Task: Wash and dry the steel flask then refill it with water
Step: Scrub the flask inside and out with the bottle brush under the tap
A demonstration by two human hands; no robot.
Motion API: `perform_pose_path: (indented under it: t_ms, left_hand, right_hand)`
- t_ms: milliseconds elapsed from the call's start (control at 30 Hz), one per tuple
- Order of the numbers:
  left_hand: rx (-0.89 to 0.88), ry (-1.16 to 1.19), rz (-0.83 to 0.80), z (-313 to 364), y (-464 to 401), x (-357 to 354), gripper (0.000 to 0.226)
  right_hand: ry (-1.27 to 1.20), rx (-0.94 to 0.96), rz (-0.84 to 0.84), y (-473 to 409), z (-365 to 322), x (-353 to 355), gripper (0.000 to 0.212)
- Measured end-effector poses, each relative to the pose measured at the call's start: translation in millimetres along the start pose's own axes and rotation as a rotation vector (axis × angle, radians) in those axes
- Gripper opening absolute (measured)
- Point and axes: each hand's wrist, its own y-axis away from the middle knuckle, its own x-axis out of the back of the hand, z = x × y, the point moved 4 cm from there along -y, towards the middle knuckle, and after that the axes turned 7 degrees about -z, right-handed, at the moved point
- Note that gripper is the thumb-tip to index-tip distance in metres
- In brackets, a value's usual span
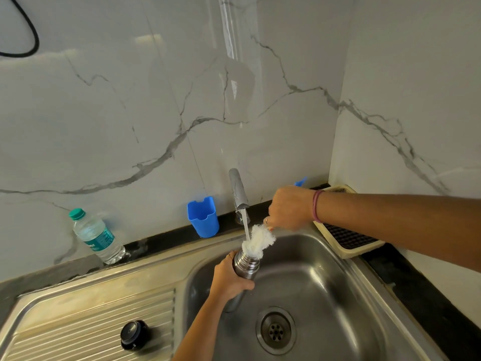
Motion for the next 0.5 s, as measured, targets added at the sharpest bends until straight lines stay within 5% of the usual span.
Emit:
perform_pose_path:
  t_ms: [133,300,400,500]
  left_hand:
    - [-0.008,0.019,0.100,6.2,3.7,-1.0,0.077]
    - [-0.019,-0.024,0.173,8.3,3.6,-5.1,0.080]
    - [-0.021,-0.001,0.163,8.6,6.5,-6.2,0.081]
    - [-0.021,0.047,0.138,9.6,6.6,-6.7,0.080]
  right_hand:
    - [-0.589,-0.062,-0.308,-7.7,3.9,-4.8,0.038]
    - [-1.119,-0.176,-0.661,-19.7,18.4,-24.3,0.032]
    - [-1.126,-0.168,-0.666,-22.0,17.3,-20.1,0.030]
    - [-0.700,-0.100,-0.434,-21.7,0.7,4.0,0.033]
